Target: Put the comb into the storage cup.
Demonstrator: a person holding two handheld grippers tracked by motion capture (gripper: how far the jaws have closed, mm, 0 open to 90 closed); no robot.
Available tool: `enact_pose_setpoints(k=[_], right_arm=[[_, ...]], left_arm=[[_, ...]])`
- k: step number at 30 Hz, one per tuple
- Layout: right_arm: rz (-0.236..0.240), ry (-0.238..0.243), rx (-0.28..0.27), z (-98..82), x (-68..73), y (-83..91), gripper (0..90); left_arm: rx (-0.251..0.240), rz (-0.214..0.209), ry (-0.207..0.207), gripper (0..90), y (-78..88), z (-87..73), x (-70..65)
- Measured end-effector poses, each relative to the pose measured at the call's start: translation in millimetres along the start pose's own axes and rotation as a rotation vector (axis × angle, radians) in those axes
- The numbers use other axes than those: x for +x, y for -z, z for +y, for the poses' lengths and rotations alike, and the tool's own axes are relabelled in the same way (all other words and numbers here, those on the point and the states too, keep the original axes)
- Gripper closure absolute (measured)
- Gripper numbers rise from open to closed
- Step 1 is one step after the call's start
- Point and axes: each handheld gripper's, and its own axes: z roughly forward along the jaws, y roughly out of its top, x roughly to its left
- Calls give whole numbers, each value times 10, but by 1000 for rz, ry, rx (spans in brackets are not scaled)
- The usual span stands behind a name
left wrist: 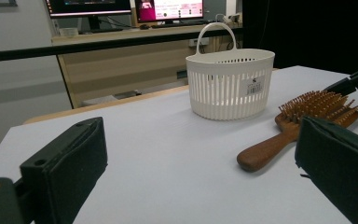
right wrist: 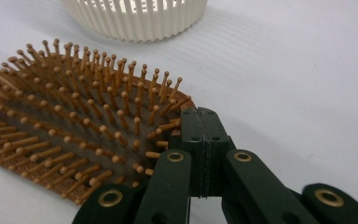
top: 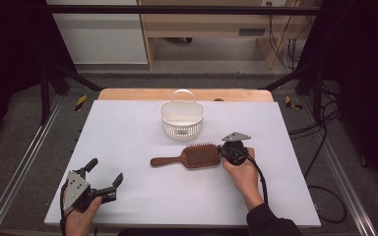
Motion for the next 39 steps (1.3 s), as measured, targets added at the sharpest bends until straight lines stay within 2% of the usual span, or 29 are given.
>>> enact_pose_setpoints(k=[8,13,22,28,29,39], right_arm=[[8,23,12,107,16,-123,900],[26,43,14,151,83,-180,900],[69,81,11,183,288,-271,900],[96,121,13,242,463,-300,900],[109,143,15,259,535,-314,900],[153,188,10,304,801,-351,900]], left_arm=[[3,-3,0,22,-6,1,-5],[7,-6,6,21,-11,-1,-5],[7,1,9,22,-7,0,1],[6,-4,9,22,-8,3,-5],[8,-4,7,22,-11,2,-6],[12,-9,7,22,-22,1,-15]])
